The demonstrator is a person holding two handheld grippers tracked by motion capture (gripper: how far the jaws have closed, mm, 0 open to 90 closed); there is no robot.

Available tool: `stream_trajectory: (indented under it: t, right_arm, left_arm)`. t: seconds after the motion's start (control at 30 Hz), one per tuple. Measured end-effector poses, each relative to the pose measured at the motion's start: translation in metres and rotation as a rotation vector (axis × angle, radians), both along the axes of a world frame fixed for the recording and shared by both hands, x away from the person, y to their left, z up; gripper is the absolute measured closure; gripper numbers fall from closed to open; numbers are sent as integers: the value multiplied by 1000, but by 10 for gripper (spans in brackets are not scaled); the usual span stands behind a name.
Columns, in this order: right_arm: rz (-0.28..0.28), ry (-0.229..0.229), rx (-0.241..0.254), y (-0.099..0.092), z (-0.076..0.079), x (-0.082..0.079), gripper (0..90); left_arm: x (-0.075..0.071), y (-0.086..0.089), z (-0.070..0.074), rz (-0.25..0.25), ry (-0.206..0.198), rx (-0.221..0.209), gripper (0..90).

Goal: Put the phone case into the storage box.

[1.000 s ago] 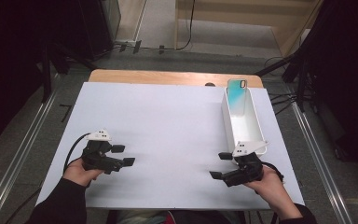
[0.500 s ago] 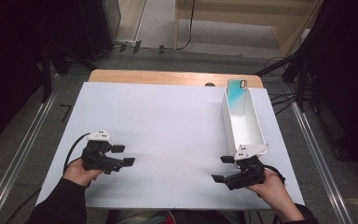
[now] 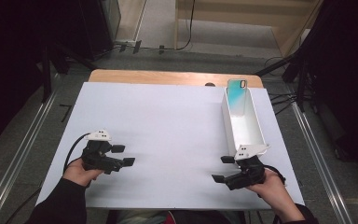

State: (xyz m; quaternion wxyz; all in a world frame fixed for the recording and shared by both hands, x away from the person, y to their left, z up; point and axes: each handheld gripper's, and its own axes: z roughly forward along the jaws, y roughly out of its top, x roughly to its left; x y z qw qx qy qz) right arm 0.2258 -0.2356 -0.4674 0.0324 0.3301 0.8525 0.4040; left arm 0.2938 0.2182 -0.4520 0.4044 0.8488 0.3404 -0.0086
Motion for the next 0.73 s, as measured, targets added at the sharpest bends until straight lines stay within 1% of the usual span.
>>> stream_trajectory:
  t: [0.73]
  right_arm:
    - [3,-1,-9,0,0,0,206]
  left_arm:
    - [0,0,0,0,-1,-4,257]
